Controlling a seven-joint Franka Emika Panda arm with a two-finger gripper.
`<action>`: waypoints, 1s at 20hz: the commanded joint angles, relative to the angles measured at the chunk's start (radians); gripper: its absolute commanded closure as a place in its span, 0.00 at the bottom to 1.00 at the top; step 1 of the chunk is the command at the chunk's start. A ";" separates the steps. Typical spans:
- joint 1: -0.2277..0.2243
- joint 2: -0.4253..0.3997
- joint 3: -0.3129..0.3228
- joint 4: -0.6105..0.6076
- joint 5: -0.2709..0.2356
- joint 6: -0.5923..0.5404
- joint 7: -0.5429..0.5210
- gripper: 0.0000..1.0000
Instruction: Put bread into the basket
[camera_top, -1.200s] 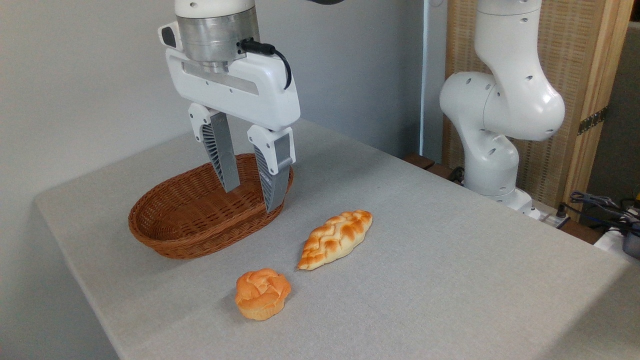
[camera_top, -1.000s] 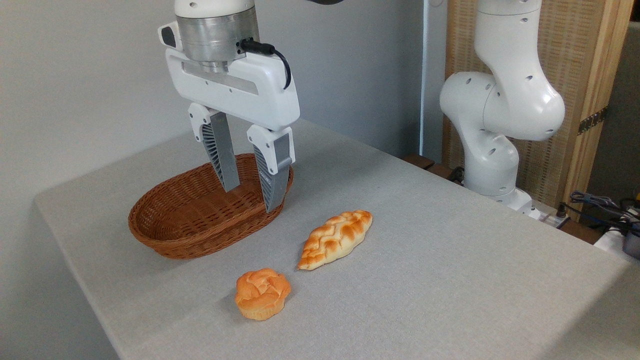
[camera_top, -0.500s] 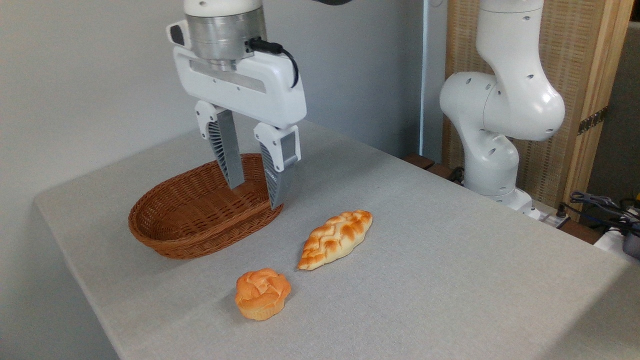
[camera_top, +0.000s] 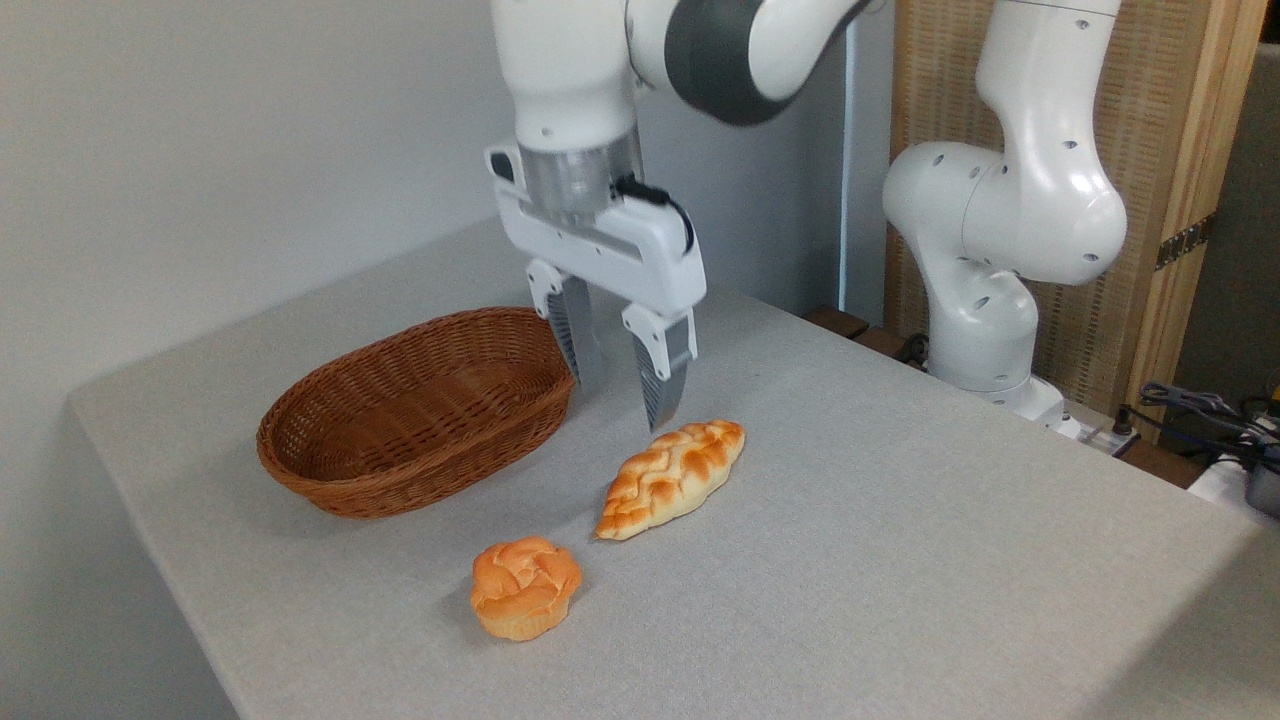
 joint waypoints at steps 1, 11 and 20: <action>-0.014 -0.022 0.010 -0.096 -0.011 0.092 0.051 0.00; -0.012 -0.007 0.015 -0.179 0.004 0.178 0.148 0.00; -0.012 -0.016 0.021 -0.172 0.110 0.173 0.182 0.00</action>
